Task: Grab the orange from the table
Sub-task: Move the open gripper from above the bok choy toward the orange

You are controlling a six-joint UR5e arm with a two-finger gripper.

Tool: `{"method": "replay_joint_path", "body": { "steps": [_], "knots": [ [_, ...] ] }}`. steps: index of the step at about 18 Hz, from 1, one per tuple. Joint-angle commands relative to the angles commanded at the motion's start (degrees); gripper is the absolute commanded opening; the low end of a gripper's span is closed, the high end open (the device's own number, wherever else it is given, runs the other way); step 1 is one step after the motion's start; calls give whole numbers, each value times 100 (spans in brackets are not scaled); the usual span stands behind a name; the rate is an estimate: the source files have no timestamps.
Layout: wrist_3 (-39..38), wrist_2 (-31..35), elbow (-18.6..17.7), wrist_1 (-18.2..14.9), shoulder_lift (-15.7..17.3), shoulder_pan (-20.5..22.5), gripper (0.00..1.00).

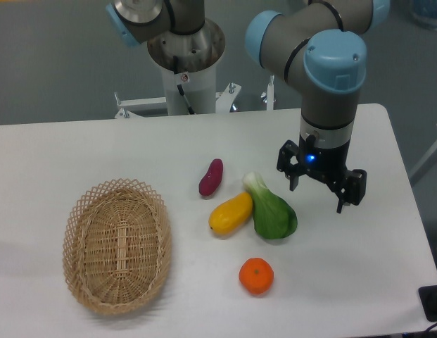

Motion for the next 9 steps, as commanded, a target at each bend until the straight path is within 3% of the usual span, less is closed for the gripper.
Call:
{"method": "replay_joint_path", "body": {
  "steps": [9],
  "knots": [
    [-386,-44,44,44,-114,-158,100]
  ]
}}
